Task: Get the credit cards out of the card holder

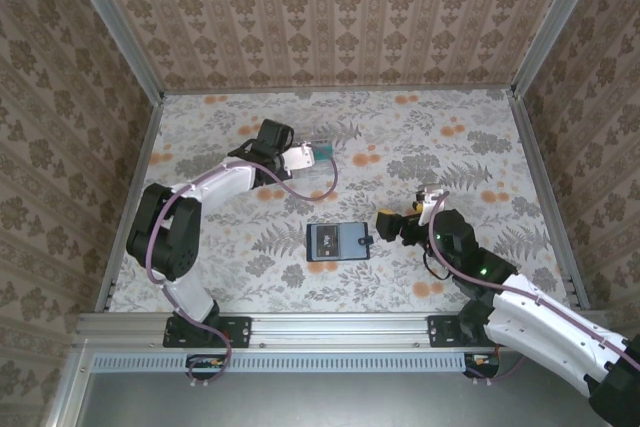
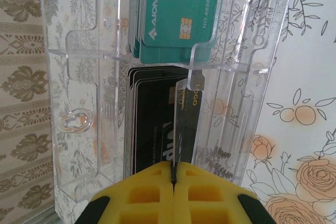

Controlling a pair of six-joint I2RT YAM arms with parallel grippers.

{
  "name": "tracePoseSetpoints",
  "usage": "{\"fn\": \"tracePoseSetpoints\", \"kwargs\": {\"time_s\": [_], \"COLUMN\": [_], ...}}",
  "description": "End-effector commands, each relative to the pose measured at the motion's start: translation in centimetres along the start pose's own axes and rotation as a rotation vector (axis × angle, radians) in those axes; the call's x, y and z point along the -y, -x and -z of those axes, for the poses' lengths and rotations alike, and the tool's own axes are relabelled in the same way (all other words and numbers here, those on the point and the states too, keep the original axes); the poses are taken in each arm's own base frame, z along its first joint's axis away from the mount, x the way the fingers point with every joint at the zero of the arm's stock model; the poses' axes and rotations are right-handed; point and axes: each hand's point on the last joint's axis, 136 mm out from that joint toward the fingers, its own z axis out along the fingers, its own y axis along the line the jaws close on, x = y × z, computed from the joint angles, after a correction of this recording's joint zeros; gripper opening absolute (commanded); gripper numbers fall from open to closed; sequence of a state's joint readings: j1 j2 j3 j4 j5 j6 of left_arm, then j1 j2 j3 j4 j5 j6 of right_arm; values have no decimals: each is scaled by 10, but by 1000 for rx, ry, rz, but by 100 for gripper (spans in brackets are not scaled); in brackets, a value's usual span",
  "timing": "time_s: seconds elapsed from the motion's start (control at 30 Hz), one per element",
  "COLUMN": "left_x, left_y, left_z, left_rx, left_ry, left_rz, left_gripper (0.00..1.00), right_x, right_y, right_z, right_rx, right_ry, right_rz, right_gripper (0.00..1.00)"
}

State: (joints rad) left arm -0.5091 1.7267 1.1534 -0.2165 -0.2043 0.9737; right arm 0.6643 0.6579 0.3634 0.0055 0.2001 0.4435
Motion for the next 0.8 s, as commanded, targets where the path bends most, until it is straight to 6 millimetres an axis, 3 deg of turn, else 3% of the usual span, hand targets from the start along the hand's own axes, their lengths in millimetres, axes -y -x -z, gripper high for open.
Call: {"fn": "tracePoseSetpoints", "kwargs": {"time_s": [0.0, 0.2, 0.77], "left_x": [-10, -10, -14], "left_y": [7, 16, 12], "left_z": [6, 18, 9], "left_rx": [28, 80, 93], "left_ry": [3, -7, -7], "left_rz": [4, -7, -7], "left_gripper": [0, 0, 0], "right_x": [3, 3, 4], "right_y": [4, 3, 0], "right_z": [-1, -1, -5], "right_rx": [28, 26, 15], "right_ry": [-8, -7, -13], "right_rz": [4, 1, 2], "right_gripper": [100, 100, 100]}}
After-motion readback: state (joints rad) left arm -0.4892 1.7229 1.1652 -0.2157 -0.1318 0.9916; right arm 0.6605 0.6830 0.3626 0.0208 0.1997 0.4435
